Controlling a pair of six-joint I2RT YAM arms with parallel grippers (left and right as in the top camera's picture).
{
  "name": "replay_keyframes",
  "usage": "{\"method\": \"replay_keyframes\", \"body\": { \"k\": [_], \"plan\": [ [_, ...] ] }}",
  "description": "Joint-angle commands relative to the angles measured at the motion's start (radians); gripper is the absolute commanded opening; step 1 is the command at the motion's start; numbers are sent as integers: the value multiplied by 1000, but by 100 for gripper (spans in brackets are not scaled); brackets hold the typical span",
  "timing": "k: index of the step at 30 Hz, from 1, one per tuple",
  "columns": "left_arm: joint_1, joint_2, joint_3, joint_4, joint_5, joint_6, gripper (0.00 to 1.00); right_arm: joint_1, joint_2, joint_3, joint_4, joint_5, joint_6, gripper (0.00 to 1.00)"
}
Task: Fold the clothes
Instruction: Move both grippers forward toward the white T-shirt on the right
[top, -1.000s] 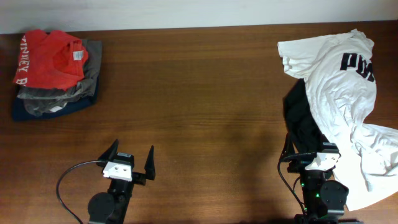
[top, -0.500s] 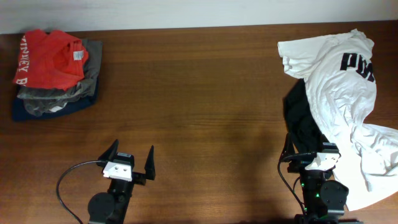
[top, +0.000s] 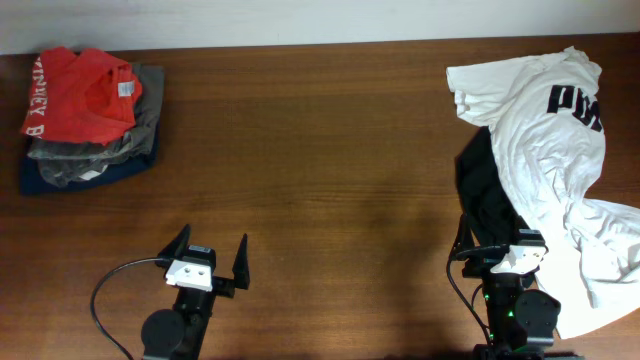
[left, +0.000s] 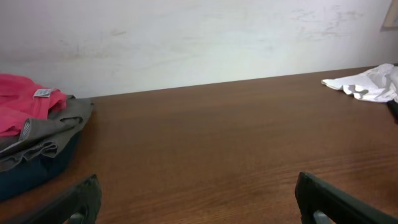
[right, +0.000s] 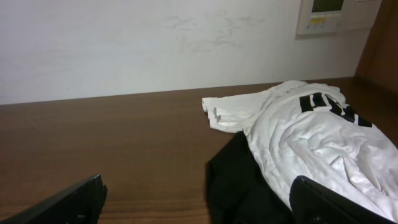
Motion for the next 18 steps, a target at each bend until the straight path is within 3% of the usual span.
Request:
{"method": "replay_keyframes", "body": {
  "k": [1,7,12,18],
  "plan": [
    [-4,-8,-2,11,15,22,99,3,-11,-5,0,19,-4,99],
    [-4,-8,-2,64,19,20,99,4,-11,-5,33,-13,-3,99],
    [-4,-7,-2,134,49,17,99,3,-10,6,159,-52,-3,99],
    [-4,32,36,186,48,6,99,3,21,138,94,-53,-3,99]
  ]
}}
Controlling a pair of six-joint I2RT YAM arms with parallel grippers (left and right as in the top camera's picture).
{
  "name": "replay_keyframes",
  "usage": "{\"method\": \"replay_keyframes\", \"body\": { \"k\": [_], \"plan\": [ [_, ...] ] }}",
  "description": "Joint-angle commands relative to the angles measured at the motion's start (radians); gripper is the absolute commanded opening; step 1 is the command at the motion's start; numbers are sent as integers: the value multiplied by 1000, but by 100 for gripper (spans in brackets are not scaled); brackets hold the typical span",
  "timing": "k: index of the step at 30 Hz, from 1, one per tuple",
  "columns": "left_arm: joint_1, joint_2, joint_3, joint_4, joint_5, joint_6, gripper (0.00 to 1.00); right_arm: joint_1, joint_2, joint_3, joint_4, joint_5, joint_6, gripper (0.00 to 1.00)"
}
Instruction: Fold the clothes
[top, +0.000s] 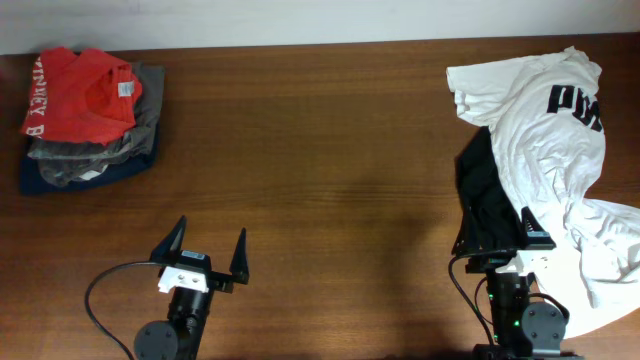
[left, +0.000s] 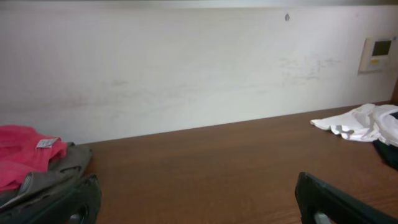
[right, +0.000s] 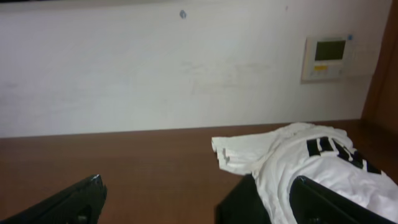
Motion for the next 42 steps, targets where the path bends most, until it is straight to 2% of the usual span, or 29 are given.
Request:
{"method": "replay_keyframes", "body": {
  "k": [1,6,11,18,23,26,30,35,42],
  "plan": [
    [-4,45,50,7,19,4,99,3,30,131,-40,-13,-2,98],
    [-4,172,164,6,28,4,99,3,161,330,-135,-13,-2,99],
    [-4,379,343,2,69,5,99,3,349,549,-272,-22,-2,99],
    [-4,780,660,-81,213,5,100,3,655,893,-592,-40,-7,99],
    [-5,1131,946,-273,340,13,99,3,864,1061,-757,-40,-7,99],
    [-12,1353,1151,-428,442,52,99,3,987,1101,-798,-40,-7,99],
    [-51,1534,1327,-538,459,113,99,2,1102,1101,-811,-40,-6,99],
    [-90,1648,1400,-513,460,132,99,-42,1260,1101,-831,-52,3,98],
    [-102,1655,1400,-466,461,127,99,-149,1331,1101,-869,-170,6,99]
  ]
}}
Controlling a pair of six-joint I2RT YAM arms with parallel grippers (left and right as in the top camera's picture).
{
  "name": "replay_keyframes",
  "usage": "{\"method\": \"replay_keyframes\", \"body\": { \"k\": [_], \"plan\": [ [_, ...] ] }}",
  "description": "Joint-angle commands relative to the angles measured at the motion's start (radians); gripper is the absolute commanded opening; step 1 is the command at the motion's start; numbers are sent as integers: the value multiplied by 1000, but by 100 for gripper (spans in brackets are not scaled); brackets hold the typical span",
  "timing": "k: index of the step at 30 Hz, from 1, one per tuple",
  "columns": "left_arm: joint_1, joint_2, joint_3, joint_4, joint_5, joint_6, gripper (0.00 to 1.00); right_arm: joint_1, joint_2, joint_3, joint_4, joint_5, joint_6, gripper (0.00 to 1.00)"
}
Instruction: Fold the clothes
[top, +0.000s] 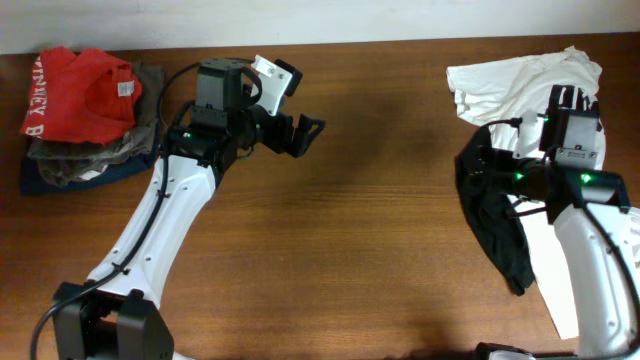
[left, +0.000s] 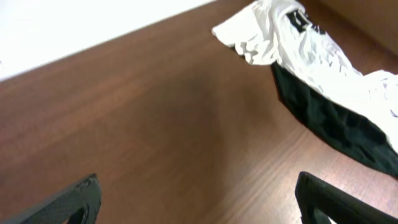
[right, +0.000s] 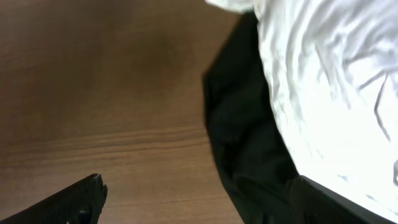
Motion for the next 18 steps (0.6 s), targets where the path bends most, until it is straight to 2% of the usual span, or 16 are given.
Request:
{"method": "replay_keyframes", "body": {
  "k": [1,5,10,18],
  "plan": [
    [-14,6,25,65,27,4,99,-67,-2,14,-5,-127,14,99],
    [-39,6,25,158,24,-49,99,-124,-30,14,-8,-254,15,99],
    [-101,43,34,230,-60,-48,99,-150,-81,16,-29,-271,14,99],
    [-200,264,192,267,-87,-48,99,-204,-175,16,-53,-270,14,99]
  ]
}}
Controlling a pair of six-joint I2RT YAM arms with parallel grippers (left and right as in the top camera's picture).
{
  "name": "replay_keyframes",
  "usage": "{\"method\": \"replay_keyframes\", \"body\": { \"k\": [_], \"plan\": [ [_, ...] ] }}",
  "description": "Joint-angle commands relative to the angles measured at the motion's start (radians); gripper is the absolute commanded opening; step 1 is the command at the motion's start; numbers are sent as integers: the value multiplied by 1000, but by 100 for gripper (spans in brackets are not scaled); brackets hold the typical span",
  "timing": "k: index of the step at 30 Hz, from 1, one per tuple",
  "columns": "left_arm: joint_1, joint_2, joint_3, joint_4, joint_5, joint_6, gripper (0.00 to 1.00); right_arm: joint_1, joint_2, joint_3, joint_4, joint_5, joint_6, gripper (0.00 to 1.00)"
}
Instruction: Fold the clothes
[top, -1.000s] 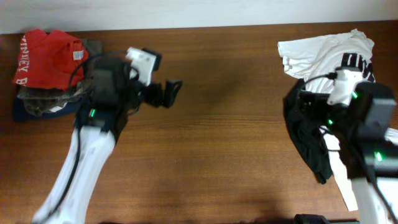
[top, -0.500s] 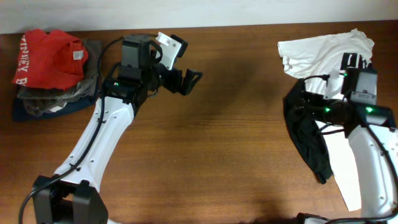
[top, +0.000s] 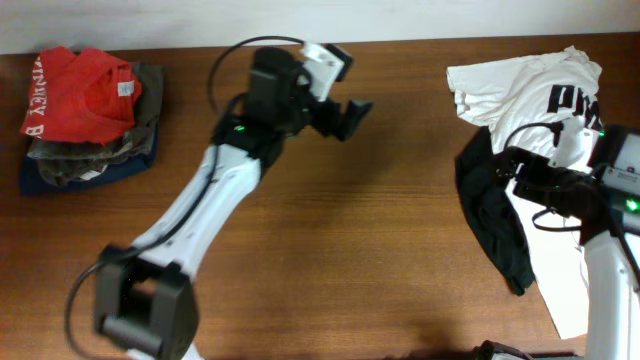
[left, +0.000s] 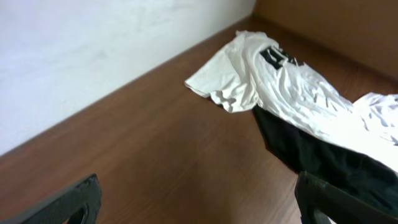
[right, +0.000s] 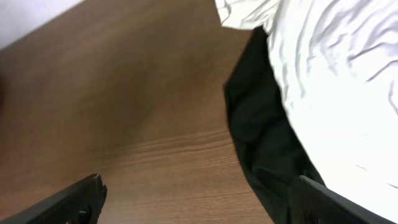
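Note:
A crumpled white T-shirt with black lettering (top: 545, 95) lies at the table's far right, over a black garment (top: 490, 215). My left gripper (top: 345, 115) hangs open over the back middle of the table, holding nothing. Its wrist view looks across bare wood at the white shirt (left: 273, 78) and black garment (left: 311, 152). My right gripper (top: 525, 180) is open above the left edge of the pile. Through its wrist view, the black garment (right: 267, 137) and white shirt (right: 336, 81) lie below, with nothing between the fingers.
A stack of folded clothes (top: 85, 110), red on top of grey and navy, sits at the back left corner. Bare brown table (top: 330, 240) spreads between that stack and the pile. A white wall runs along the back edge.
My left gripper has moved right and toward the back, closer to the white shirt. My right gripper has shifted nearer to me, from over the shirt to over the black garment's edge. Both stay open.
Both arms were folded low at the table's front edge, grippers open and facing the wall. Later the left arm reached out over the back middle and the right stood over the pile. Now the left is further right. The clothes have not moved.

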Motion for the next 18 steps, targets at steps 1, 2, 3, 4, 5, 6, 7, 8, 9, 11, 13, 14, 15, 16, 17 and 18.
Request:
{"method": "replay_keyframes", "body": {
  "k": [1,2,3,4,5,6,7,8,9,11,13,14,15,16,17,18],
  "plan": [
    [-37,133,119,-5,-17,-9,99,-33,-52,16,-11,-22,0,99],
    [-47,171,166,-24,-15,-9,99,-39,-60,16,-16,-21,0,99],
    [-55,203,207,-44,-15,-9,99,-43,-64,16,-18,-21,-1,99],
    [-68,246,275,-91,-15,-8,99,-49,-69,16,-23,-21,-5,99],
    [-75,275,322,-125,-15,-8,99,-51,-71,16,-26,-18,-5,99],
    [-84,304,387,-179,-15,-8,99,-55,-72,16,-32,-12,-5,99],
    [-90,333,448,-230,-15,0,99,-56,-75,16,-40,4,-4,99],
    [-97,356,515,-290,-16,12,99,-56,-75,16,-48,22,-4,99],
    [-103,378,583,-350,-18,29,99,-56,-76,17,-58,50,-3,99],
    [-111,403,689,-443,-33,37,99,-56,-76,24,-92,124,17,99],
    [-120,425,797,-529,-55,42,99,-58,-76,43,-151,270,113,99],
    [-123,429,844,-568,-70,44,99,-65,-76,53,-181,343,172,99],
    [-124,435,874,-594,-80,44,99,-75,-76,59,-199,390,212,99],
    [-126,435,900,-621,-91,44,99,-93,-78,60,-211,423,248,99],
    [-127,435,918,-647,-95,44,99,-114,-78,59,-216,435,271,99],
    [-127,435,929,-669,-94,44,99,-145,-75,56,-218,438,287,99]
  ]
}}
